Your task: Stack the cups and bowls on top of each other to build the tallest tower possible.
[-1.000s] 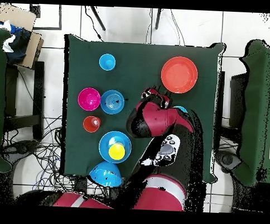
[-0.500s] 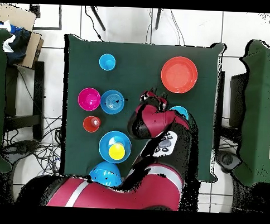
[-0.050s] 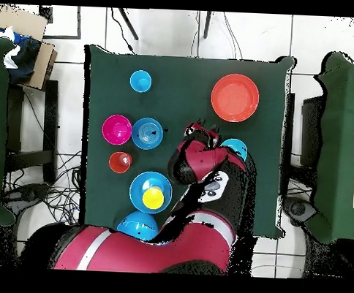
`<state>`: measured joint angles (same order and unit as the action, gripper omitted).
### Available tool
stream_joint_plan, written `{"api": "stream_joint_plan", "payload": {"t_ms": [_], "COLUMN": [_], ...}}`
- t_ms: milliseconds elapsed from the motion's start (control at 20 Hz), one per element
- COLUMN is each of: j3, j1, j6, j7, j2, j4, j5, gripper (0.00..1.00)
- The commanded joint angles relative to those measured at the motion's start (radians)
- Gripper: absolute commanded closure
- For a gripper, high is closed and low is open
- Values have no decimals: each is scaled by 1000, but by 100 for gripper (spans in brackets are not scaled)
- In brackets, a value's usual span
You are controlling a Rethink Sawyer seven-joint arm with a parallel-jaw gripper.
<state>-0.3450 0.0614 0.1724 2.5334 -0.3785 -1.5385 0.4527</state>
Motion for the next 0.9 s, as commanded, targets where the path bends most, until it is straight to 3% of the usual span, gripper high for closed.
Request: {"api": "stream_joint_plan", "payload": {"t_ms": [50, 300, 600, 900], "j3": [52, 73, 185, 224], "j1": [-12, 8, 109, 167], "j6": [42, 20, -42, -53], "j7": [37, 20, -46, -57], "j2": [28, 1, -59, -102], "j4": [47, 46, 47, 2], "j5": [-14, 19, 131, 204], "gripper": [0, 0, 0, 0]}}
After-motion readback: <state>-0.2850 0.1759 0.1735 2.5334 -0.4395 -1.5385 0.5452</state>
